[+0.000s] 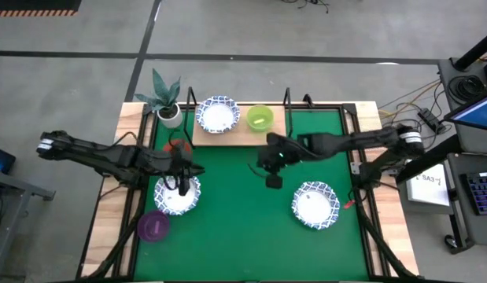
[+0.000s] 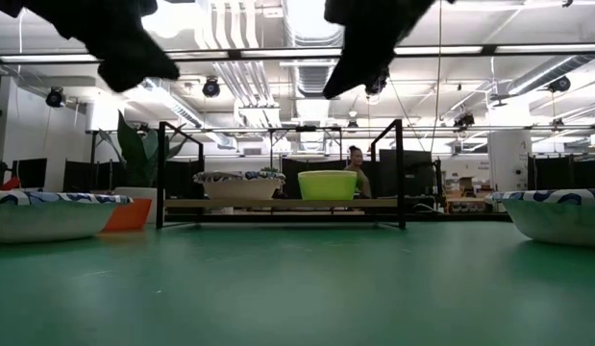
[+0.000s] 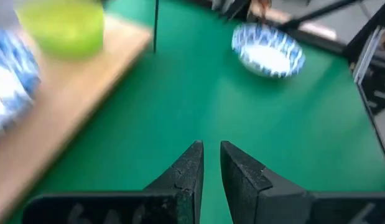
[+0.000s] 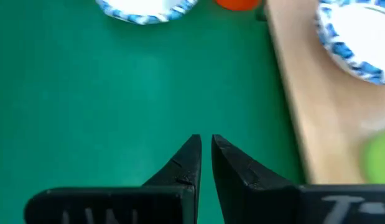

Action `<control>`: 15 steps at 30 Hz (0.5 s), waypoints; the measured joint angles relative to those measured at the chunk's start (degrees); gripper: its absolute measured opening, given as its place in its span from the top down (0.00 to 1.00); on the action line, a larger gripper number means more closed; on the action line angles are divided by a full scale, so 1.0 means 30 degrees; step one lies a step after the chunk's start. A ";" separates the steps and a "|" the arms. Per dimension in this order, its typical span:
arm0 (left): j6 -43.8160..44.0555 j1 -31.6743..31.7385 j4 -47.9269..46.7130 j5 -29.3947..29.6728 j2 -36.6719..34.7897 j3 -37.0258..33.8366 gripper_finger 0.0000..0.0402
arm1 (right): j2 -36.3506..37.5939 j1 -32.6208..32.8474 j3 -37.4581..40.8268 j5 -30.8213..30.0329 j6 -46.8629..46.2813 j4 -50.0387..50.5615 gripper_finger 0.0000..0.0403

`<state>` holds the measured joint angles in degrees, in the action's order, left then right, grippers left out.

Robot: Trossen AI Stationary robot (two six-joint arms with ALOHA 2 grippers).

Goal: Place and stack bowls onto a shelf
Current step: Stack the white patterned bowl on top of the white patterned bowl on the shelf

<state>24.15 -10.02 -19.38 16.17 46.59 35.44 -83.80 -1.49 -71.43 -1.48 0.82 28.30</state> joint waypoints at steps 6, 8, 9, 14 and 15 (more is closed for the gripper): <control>0.4709 -0.0116 -0.3285 -0.3507 0.1959 0.0560 0.91 | 0.2183 0.1819 0.3681 -0.1839 -0.1269 -0.4081 0.93; 0.5741 -0.0322 -0.4447 -0.4203 0.2902 0.1328 0.91 | 0.2780 0.2253 0.4622 -0.2439 -0.1416 -0.5027 0.93; 0.6153 -0.0441 -0.5028 -0.4324 0.3413 0.1790 0.91 | 0.3064 0.2411 0.5036 -0.2578 -0.1429 -0.5414 0.93; 0.8396 -0.0818 -0.8535 -0.4798 0.6324 0.4245 0.91 | 0.4023 0.2766 0.6520 -0.2591 -0.1429 -0.6873 0.93; 0.8753 -0.0867 -0.9113 -0.4805 0.6872 0.4735 0.91 | 0.4179 0.2769 0.6691 -0.2593 -0.1459 -0.7026 0.93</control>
<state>50.41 -12.62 -46.72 1.76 67.20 49.65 -71.26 6.81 -51.36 -9.26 -3.56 7.22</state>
